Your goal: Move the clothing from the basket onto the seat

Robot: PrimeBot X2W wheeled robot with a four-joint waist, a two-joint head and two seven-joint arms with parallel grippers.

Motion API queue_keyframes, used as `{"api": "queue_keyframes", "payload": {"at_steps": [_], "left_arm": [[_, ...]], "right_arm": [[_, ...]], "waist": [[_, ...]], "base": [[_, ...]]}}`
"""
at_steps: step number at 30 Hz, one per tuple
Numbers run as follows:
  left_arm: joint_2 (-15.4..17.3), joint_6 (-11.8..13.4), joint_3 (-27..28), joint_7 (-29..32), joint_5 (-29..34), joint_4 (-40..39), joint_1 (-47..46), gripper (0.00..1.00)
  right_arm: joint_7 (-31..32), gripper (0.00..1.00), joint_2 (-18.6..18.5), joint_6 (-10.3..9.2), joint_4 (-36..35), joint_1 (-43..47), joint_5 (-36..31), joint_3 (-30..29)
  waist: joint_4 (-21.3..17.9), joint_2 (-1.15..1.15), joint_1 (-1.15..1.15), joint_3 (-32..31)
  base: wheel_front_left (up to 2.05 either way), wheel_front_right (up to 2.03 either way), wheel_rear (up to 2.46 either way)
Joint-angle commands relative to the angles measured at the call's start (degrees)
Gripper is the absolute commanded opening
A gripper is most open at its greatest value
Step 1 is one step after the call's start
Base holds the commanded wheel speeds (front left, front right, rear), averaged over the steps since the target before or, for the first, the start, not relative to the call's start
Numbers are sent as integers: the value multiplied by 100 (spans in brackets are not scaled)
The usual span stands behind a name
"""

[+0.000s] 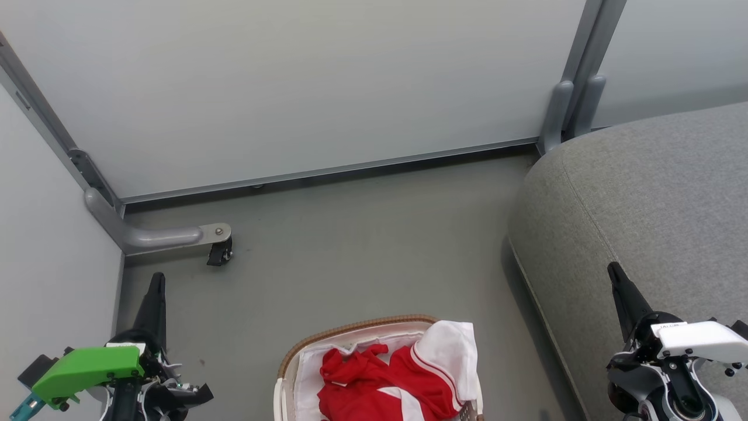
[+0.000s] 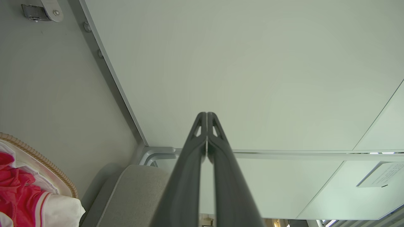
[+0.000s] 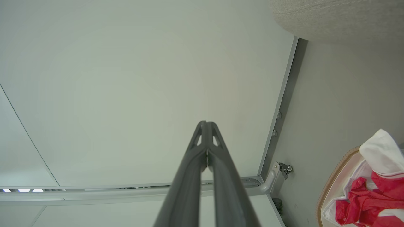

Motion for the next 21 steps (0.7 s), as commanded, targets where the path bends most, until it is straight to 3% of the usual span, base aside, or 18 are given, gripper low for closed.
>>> {"api": "queue_keyframes", "payload": {"at_steps": [1, 21], "left_arm": [[30, -29, 8, 12, -16, -8, -60, 0], [30, -28, 9, 12, -16, -8, -60, 0]], "right_arm": [[2, 0, -26, 0, -18, -48, 15, -1], [2, 0, -26, 0, -18, -49, 15, -1]], "waist": [[0, 0, 0, 0], [0, 0, 0, 0]], "base": [[0, 0, 0], [0, 0, 0]]}}
